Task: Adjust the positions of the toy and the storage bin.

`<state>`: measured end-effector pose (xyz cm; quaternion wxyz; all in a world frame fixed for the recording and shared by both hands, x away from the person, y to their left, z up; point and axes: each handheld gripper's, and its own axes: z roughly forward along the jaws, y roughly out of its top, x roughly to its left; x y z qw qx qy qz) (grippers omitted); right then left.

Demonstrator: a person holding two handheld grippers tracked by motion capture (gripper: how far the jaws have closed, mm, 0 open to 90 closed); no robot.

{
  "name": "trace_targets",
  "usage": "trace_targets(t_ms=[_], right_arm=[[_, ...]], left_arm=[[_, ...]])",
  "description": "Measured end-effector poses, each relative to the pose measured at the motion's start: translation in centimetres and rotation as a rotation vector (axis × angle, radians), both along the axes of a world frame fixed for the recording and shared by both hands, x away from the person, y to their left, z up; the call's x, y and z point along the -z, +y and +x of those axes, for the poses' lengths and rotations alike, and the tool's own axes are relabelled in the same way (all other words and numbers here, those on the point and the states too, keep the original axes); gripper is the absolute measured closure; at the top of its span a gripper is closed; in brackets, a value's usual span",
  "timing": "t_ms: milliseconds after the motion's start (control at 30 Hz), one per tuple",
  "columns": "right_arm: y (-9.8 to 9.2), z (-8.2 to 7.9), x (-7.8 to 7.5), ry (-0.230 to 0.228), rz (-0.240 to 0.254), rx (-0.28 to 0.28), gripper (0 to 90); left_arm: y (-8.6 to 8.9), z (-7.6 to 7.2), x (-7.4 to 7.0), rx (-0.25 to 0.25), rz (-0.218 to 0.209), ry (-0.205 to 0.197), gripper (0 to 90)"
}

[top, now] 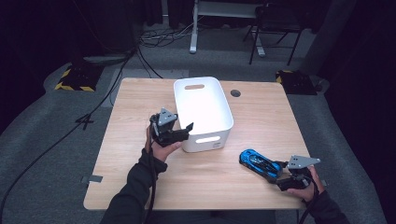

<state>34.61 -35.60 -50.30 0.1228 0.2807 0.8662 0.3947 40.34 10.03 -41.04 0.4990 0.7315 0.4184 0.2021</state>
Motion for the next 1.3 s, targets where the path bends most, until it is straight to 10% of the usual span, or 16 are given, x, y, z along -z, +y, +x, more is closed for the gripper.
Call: trace_targets(t_ms=[267,467,667,1000,1300], right_arm=[[0.0,0.0,0.0,-0.002,-0.002,-0.001,24.2],[0.0,0.0,0.0,-0.001,-0.001,0.0,24.2],[0.0,0.0,0.0,-0.001,0.001,-0.002,24.2],[0.0,0.1,0.0,-0.001,0.002,-0.004,24.2],[0.0,0.1,0.0,0.0,0.003,-0.007,24.3]], left_arm=[[-3.3,-1.1,-0.5,0.029,0.056,-0.08,22.3],[-1.5,-0.2,-1.7,0.107,0.094,-0.102,19.1],[1.7,2.8,-2.1,0.029,0.015,-0.056,22.0],[0.9,10.0,-1.9,-0.1,0.126,-0.018,26.0],[-0.4,12.1,-2.1,-0.153,0.214,-0.02,41.6]])
